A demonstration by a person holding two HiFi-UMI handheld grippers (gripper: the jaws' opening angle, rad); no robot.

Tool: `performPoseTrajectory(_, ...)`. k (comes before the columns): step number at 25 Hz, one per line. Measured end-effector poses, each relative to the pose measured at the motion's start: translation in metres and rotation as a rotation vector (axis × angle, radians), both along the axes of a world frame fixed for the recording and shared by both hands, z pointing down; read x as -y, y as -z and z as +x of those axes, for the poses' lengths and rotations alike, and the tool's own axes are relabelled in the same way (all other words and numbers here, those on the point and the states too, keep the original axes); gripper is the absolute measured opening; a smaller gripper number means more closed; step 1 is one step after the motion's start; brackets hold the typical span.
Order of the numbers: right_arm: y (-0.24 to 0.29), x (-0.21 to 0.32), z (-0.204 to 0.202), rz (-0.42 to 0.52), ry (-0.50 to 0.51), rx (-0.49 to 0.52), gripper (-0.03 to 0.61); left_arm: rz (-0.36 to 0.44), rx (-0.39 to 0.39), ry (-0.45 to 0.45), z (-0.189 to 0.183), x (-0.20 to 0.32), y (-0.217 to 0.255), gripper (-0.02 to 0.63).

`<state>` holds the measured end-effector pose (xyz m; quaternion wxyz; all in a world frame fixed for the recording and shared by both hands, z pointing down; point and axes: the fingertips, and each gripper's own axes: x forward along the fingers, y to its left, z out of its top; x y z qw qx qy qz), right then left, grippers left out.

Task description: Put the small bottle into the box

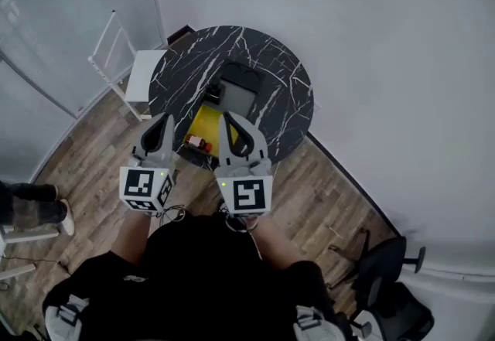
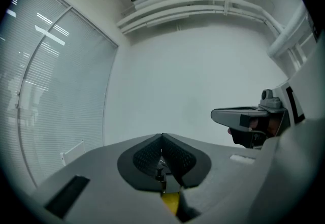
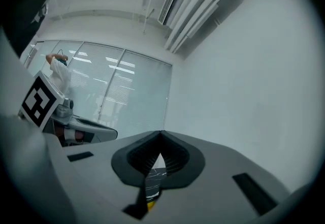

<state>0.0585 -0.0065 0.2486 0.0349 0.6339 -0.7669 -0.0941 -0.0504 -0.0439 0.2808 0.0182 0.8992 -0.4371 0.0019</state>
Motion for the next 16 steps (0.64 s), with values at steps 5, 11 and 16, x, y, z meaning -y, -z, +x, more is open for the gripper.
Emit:
performPoseTrajectory(5, 0.000, -0.002, 0.009, 0.002, 0.011, -0.011, -0.005, -0.007, 0.014, -0.002, 0.010, -0.005, -0.004, 0.000)
performPoseTrajectory(11, -0.002, -0.002, 0.013, -0.005, 0.029, -0.010, -0.005, -0.021, 0.016, 0.001, 0.016, -0.009, -0.007, 0.000)
performPoseTrajectory(16, -0.003, -0.002, 0.016, -0.013, 0.021, -0.003, -0.005, -0.020, 0.023, -0.009, 0.019, -0.010, -0.007, 0.000)
